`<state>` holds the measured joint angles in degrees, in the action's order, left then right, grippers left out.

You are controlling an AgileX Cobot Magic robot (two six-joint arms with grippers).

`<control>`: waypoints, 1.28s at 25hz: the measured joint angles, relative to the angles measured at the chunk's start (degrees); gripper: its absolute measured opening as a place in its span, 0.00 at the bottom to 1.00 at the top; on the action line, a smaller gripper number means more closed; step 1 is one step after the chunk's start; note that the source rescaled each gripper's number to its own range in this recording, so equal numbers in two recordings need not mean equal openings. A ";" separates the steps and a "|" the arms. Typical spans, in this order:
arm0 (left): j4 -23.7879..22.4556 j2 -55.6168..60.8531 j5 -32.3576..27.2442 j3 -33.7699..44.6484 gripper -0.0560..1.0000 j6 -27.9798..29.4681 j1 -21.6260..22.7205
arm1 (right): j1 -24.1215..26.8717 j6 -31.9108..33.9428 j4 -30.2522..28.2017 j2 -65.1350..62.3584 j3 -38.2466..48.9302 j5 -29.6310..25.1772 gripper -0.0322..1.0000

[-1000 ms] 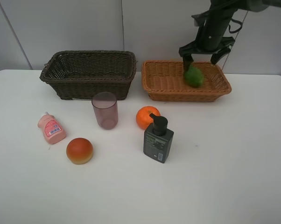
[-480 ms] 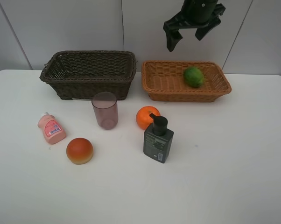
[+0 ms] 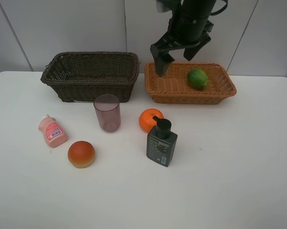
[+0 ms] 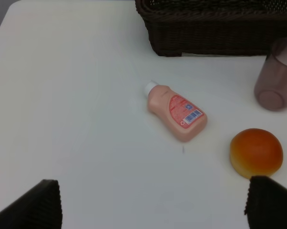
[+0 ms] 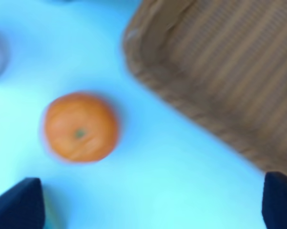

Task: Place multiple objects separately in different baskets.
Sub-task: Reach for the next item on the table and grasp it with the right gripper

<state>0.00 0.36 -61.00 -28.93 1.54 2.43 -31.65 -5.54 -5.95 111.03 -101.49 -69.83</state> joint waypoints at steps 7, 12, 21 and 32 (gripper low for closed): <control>0.00 0.00 0.00 0.00 1.00 0.00 0.00 | -4.13 -1.36 2.92 -4.01 9.20 -0.15 1.00; 0.00 0.00 0.00 0.00 1.00 0.00 0.00 | -7.22 -1.49 4.34 -4.06 12.11 -0.19 1.00; 0.00 0.00 0.00 0.00 1.00 0.00 0.00 | -9.17 -1.54 5.33 -4.08 12.32 -0.14 1.00; 0.00 0.00 0.00 0.00 1.00 0.00 0.00 | -9.56 -1.54 2.86 -1.61 12.32 -0.14 1.00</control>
<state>0.00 0.36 -61.00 -28.93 1.54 2.43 -41.22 -7.08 -3.09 109.42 -89.18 -69.97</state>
